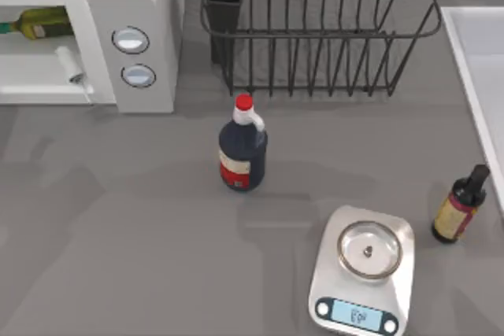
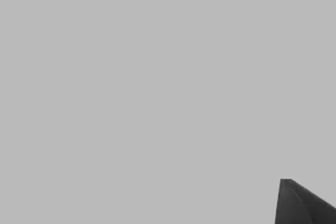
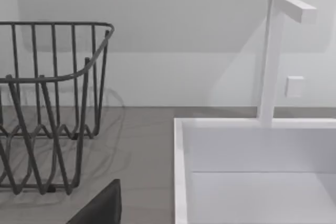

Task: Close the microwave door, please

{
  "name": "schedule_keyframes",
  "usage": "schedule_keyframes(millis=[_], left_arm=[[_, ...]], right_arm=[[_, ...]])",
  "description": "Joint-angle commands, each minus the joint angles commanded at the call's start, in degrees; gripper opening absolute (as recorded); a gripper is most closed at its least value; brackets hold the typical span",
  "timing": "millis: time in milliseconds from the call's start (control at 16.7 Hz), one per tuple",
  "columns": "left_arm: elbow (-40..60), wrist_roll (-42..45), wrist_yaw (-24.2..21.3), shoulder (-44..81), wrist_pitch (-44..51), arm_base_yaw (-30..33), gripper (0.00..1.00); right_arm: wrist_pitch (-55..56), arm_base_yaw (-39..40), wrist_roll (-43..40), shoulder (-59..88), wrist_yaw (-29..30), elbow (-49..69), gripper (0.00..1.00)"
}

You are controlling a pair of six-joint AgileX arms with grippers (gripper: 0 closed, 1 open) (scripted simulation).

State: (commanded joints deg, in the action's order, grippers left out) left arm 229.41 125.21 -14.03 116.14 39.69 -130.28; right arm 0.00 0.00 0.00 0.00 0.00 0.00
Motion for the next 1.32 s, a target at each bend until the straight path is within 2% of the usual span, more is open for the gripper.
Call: schedule_keyframes(millis=[420,720,1020,1320], left_arm=[[-67.8,-30.9,-11.7,-4.4,1.2,31.7,0.0],[-108.3,-49.9,-18.2,-8.3,2.5,49.9,0.0],[-135.9,-64.4,-22.5,-12.4,3.6,63.2,0.0],[-148.4,-71.6,-24.4,-14.9,4.2,69.6,0.0]], right_arm=[[0.0,0.0,0.0,0.0,0.0,0.0,1.0],[0.0,0.0,0.0,0.0,0.0,0.0,1.0],[0.0,0.0,0.0,0.0,0.0,0.0,1.0],[0.0,0.0,0.0,0.0,0.0,0.0,1.0]])
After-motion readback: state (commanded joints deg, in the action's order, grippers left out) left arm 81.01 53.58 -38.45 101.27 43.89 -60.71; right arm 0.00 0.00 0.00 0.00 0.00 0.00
